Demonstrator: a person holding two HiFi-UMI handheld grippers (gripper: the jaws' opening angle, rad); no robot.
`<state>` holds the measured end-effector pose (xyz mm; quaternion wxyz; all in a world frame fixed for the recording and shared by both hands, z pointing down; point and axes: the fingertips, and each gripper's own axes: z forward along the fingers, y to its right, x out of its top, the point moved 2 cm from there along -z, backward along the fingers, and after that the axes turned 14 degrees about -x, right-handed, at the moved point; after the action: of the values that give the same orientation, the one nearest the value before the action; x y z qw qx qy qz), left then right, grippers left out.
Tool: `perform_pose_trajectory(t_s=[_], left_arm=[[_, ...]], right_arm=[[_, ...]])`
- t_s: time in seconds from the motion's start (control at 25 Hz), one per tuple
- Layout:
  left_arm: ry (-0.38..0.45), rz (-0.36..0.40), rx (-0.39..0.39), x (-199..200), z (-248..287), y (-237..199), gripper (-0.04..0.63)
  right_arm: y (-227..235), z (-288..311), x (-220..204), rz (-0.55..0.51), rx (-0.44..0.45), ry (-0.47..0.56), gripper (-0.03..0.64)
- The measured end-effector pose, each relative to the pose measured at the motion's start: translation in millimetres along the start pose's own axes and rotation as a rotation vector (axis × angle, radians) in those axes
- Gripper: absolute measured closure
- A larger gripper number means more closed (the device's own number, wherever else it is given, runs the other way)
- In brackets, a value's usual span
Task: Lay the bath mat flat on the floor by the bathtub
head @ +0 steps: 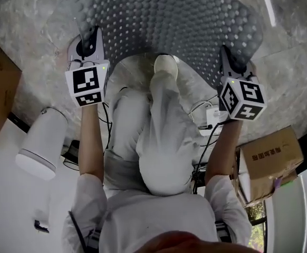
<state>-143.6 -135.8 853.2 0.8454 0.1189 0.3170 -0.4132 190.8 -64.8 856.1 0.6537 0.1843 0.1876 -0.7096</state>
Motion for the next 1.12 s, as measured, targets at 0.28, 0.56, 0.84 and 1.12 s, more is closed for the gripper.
perform_pose_trajectory(t_s=[0.28,0.56,0.84,1.12], left_arm=[[-0.011,-0.048,-0.058,-43.1,53.9,-21.5,0.580],[-0.070,-0.053,-0.103,-82.2,89.9,-39.2,0.578],[-0.134,-0.097,-0.109,-126.5,122.2,-72.5,0.577],[-0.222,-0.065,-0.085,-147.5,145.1,-98.2,0.574]], right_arm=[[-2.2,74.3,-26.0,-0.062,-0.034,0.005,0.595],[5.2,135.8,-51.3,-0.098,-0.039,-0.035,0.595],[42.7,198.1,-77.4,-0.001,0.020,-0.074,0.594],[79.3,240.4,-87.0,0.093,0.162,-0.157,0.589]])
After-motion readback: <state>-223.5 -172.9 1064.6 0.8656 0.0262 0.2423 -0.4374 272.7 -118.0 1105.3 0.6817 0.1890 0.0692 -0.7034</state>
